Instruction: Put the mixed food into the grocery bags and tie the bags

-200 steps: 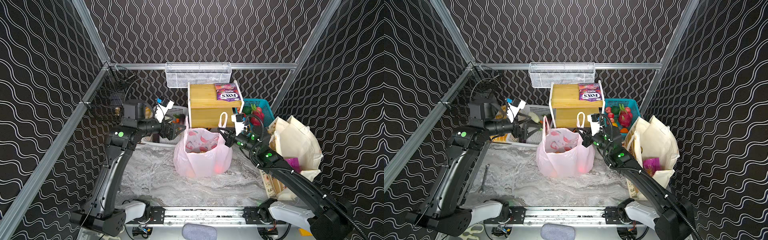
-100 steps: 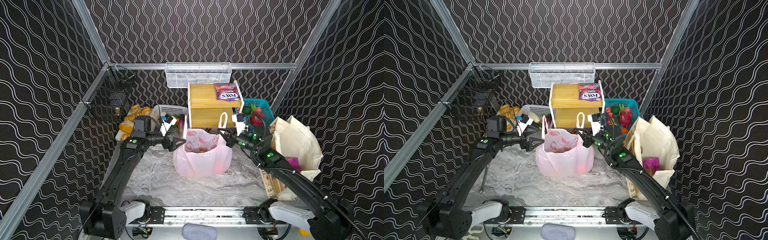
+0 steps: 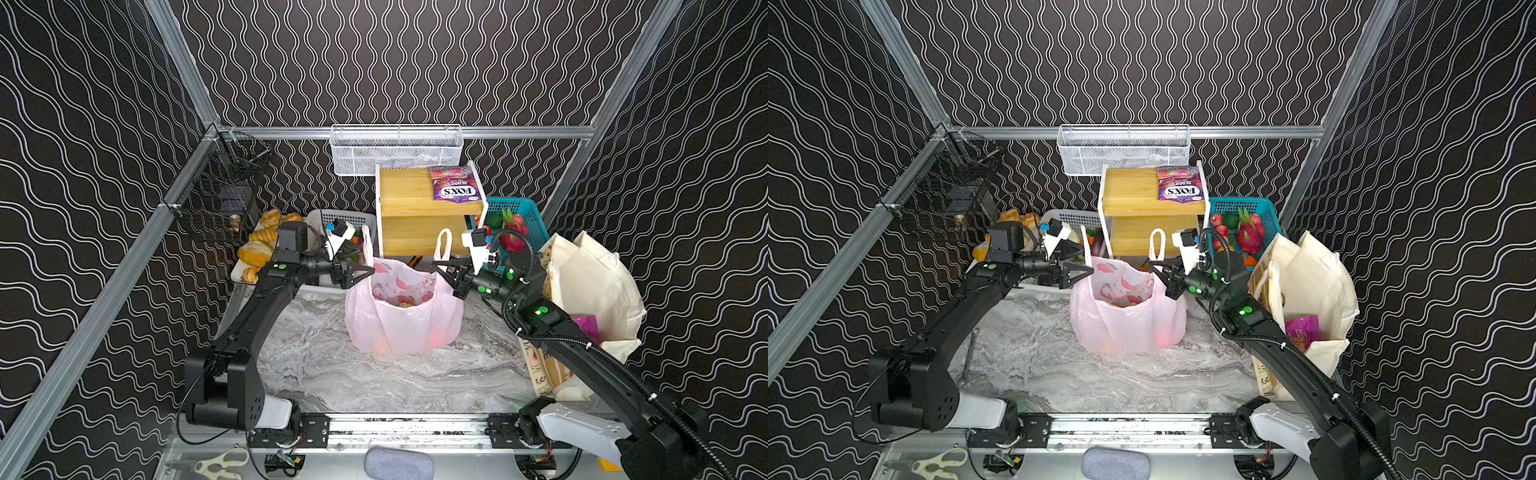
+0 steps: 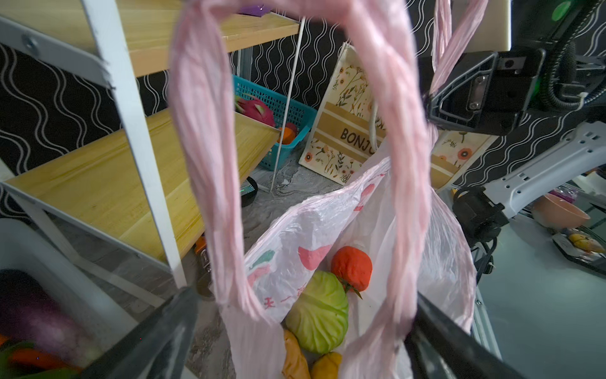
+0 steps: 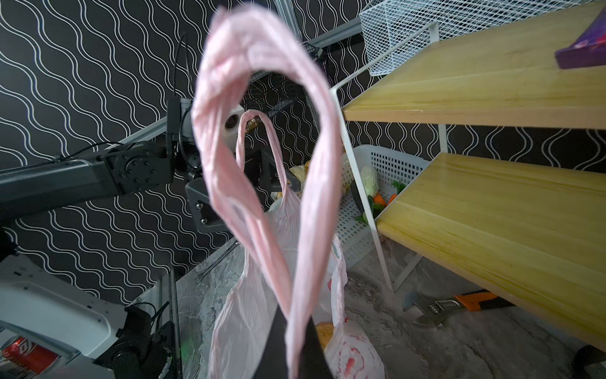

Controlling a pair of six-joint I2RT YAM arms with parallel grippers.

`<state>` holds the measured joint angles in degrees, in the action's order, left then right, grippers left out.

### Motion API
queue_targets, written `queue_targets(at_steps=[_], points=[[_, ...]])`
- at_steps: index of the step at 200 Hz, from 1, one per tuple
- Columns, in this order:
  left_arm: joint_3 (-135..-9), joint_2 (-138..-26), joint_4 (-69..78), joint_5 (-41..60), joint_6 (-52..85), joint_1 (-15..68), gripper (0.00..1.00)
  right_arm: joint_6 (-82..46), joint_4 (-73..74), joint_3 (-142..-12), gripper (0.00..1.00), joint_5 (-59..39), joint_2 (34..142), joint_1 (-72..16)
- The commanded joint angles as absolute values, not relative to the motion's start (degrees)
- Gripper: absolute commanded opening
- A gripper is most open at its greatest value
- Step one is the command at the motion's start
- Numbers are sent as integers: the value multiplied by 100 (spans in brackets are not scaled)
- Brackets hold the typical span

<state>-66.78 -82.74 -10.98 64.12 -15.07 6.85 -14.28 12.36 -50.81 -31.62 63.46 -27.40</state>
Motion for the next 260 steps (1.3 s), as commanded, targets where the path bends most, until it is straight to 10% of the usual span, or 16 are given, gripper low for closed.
queue_targets(at_steps=[1,175,202,260], points=[[-6954,-8438,-1582,6898,-1900,677,91,-1437,1463,-5072,0,-3254,6331,-2749],[-6463,-7944,-810,5776,-1457,971,11,-1709,1112,-5297,0,-3152,6565,-2746],[-6384,-7842,-892,5482,-1529,1071,13,-1764,1028,-5353,0,-3193,6636,-2751],[-6401,-7727,-1089,4296,-1498,1376,53,-1838,1120,-5309,0,-3220,6611,-2760]])
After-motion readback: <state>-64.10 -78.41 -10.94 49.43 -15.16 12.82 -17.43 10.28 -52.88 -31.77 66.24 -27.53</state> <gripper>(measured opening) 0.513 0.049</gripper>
